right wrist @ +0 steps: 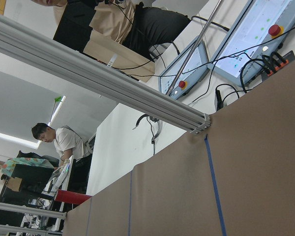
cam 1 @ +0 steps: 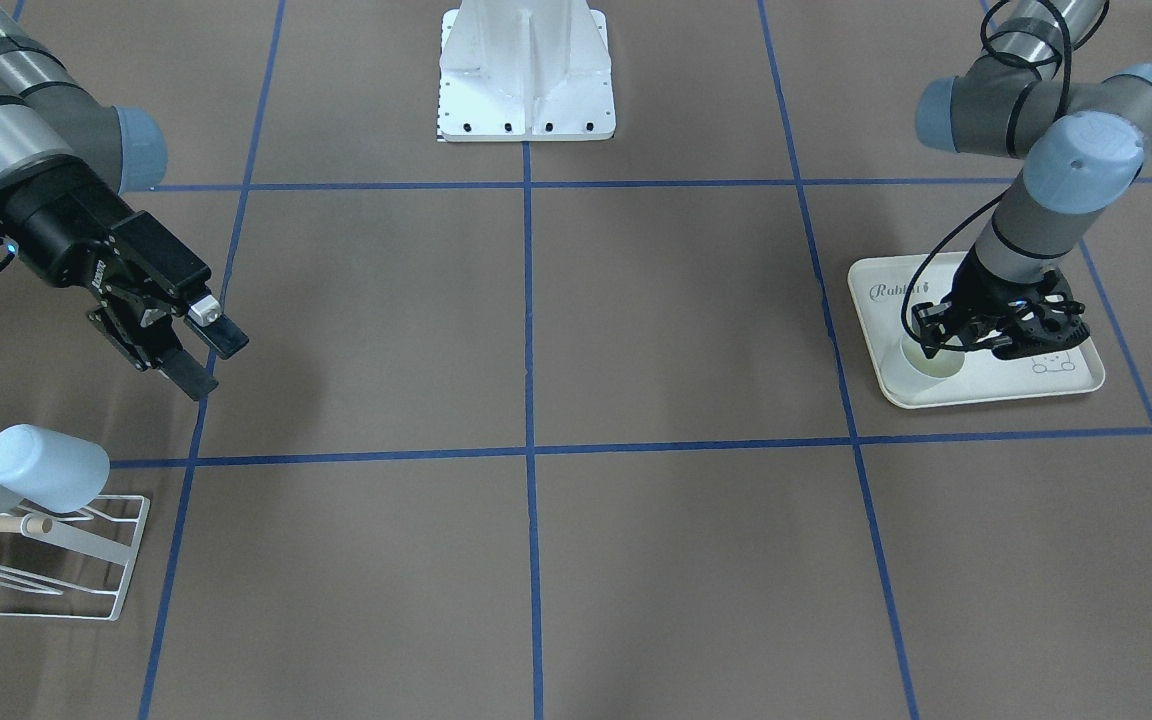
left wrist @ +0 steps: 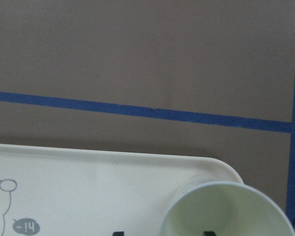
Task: Transfer IKEA cup to right arm and place on rack
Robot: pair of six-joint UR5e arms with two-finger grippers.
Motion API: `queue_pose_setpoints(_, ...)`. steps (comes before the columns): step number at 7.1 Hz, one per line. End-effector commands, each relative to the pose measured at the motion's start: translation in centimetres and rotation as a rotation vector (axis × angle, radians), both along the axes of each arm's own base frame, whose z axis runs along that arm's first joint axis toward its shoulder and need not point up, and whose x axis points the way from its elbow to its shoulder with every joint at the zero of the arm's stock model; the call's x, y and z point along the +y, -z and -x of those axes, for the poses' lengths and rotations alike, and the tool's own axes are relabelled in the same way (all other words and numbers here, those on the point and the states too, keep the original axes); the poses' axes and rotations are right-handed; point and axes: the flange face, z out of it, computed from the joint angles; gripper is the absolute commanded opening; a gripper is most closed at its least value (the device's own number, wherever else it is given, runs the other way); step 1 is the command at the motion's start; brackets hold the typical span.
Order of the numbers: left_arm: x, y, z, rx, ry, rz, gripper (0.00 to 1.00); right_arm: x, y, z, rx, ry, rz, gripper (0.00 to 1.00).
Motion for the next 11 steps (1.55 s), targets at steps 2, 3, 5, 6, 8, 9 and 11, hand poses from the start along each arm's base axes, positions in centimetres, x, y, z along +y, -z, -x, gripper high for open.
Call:
queue_pose_setpoints(2, 0.8, 1.5, 0.7, 0.068, -0.039, 0.021, 0.00, 0.0, 0.0, -0.1, 0.000, -0.001, 0.001, 1.00)
queue_pose_setpoints(3, 0.0, 2.3, 3.0, 0.090, -0.007, 0.028, 0.00, 0.0, 0.1, 0.0, -0.001, -0.001, -0.001, 1.00)
queue_pose_setpoints(5, -0.9, 5.8, 9.6, 0.155, 0.064, 0.088, 0.00, 0.1, 0.2, 0.0, -0.003, 0.001, -0.003, 1.00)
queue_pose_setpoints(6, -0.2, 8.6, 11.3, 0.154, 0.093, 0.101, 0.00, 0.0, 0.9, 0.0, -0.010, 0.001, -0.010, 1.00)
queue_pose_setpoints(8, -0.3, 13.9, 11.7, 0.238, 0.267, 0.184, 0.00, 0.5, 2.7, 1.0, -0.067, 0.028, 0.015, 1.00)
queue_pose_setpoints(9, -0.9, 17.2, 11.1, 0.320, 0.356, 0.216, 0.00, 1.7, 3.7, 2.2, -0.104, 0.064, 0.027, 1.00)
queue_pose_setpoints(11, 0.1, 20.3, 8.1, 0.523, 0.442, 0.250, 0.00, 3.4, 6.6, 3.8, -0.185, 0.120, 0.042, 1.00)
